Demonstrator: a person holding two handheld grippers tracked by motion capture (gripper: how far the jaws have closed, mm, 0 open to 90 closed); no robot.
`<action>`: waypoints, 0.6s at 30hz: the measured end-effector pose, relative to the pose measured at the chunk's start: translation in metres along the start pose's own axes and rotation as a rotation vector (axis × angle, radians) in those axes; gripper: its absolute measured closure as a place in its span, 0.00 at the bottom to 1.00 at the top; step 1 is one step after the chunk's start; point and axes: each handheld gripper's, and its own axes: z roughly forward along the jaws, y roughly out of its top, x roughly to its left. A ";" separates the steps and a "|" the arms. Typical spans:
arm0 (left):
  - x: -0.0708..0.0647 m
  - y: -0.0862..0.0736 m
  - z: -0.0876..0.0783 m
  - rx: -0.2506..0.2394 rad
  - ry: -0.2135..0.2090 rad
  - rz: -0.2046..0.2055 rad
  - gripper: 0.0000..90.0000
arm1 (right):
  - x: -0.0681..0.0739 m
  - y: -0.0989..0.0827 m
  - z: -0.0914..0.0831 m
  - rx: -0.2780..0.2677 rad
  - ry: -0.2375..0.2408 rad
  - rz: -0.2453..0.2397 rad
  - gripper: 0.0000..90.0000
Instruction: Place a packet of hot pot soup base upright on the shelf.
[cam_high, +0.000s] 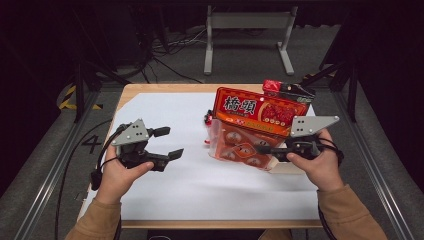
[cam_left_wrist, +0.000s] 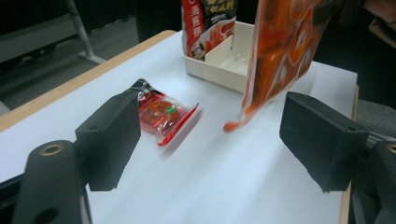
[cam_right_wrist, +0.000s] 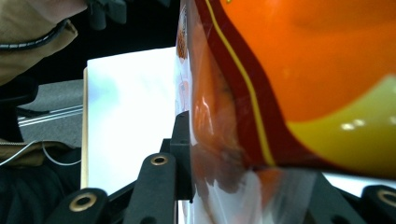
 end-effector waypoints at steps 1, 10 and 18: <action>0.001 -0.002 0.000 0.006 0.005 -0.006 0.23 | -0.001 0.001 -0.002 0.000 -0.008 0.003 0.78; 0.016 -0.025 -0.003 0.051 0.072 -0.042 0.22 | -0.014 0.011 -0.019 0.008 -0.083 0.037 0.78; 0.026 -0.039 -0.003 0.089 0.155 -0.050 0.22 | -0.027 0.014 -0.028 0.025 -0.135 0.051 0.78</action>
